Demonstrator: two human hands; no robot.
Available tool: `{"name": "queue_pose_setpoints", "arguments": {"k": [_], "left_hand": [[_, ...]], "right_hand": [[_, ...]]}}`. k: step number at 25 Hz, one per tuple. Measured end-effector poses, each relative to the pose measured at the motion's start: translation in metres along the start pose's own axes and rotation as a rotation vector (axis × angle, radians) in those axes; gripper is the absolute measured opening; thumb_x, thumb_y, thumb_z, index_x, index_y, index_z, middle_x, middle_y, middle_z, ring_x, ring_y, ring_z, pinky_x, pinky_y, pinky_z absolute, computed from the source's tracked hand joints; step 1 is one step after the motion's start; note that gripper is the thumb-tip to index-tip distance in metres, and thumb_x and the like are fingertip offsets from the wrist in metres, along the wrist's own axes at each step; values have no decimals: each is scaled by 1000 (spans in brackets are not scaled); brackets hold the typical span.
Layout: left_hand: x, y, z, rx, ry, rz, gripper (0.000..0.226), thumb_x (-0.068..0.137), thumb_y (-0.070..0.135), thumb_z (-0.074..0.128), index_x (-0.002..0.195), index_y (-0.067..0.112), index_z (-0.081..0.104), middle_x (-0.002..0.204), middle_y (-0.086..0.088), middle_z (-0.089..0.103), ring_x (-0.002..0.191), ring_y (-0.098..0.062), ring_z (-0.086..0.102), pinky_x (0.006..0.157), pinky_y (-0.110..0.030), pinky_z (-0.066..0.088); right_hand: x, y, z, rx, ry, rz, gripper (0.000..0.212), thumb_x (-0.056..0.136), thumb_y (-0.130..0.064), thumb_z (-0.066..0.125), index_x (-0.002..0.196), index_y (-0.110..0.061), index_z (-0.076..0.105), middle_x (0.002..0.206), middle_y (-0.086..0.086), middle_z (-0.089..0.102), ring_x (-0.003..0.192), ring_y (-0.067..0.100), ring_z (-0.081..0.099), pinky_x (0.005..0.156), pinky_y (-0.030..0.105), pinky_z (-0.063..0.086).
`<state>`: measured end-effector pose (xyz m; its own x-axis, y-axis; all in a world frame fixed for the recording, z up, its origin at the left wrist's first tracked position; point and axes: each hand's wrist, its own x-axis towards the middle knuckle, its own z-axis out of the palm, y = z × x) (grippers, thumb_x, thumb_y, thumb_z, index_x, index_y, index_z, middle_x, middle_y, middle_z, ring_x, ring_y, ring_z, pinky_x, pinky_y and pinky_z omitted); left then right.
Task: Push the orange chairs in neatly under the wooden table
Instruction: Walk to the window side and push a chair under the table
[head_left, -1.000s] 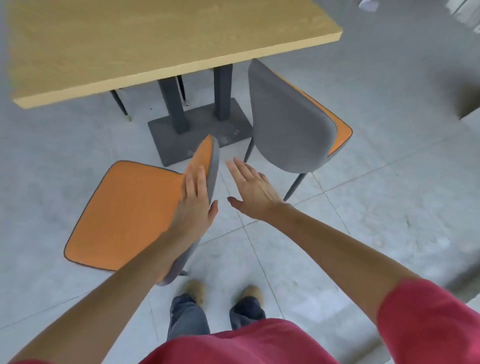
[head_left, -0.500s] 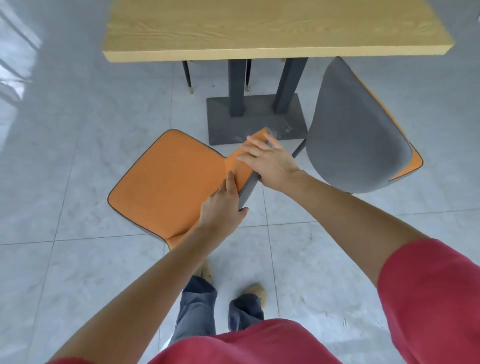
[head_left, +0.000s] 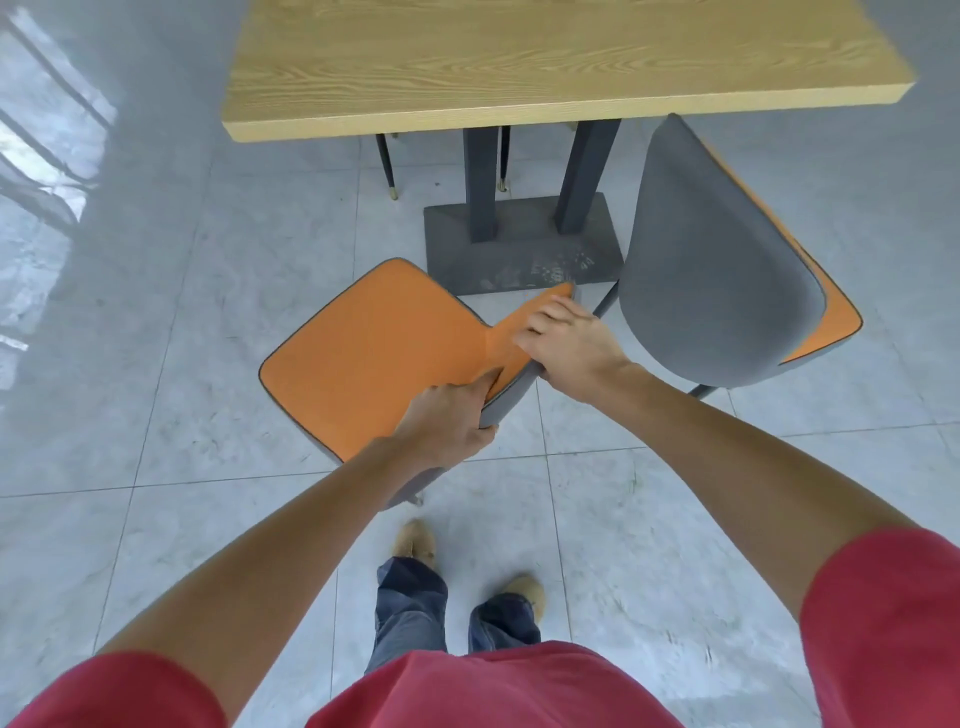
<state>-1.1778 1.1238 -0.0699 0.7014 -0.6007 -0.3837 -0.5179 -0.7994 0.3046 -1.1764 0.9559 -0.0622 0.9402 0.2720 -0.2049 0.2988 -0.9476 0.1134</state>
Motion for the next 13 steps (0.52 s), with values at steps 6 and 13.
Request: {"name": "queue_pose_setpoints", "arguments": {"k": [6, 13], "left_hand": [[-5, -3, -10, 25, -164, 172, 59, 92, 24, 52, 146, 28, 31, 124, -4, 64, 108, -27, 59, 86, -35, 46], [6, 0, -24, 146, -150, 295, 63, 92, 28, 52, 148, 35, 24, 137, 5, 54, 116, -21, 53, 85, -27, 42]], "right_hand": [[-43, -6, 7, -56, 36, 46, 31, 73, -35, 72, 96, -15, 69, 95, 7, 67, 95, 21, 62, 76, 29, 50], [-71, -6, 28, 42, 91, 152, 47, 37, -41, 90, 64, -10, 69, 59, 10, 61, 58, 26, 63, 43, 23, 47]]}}
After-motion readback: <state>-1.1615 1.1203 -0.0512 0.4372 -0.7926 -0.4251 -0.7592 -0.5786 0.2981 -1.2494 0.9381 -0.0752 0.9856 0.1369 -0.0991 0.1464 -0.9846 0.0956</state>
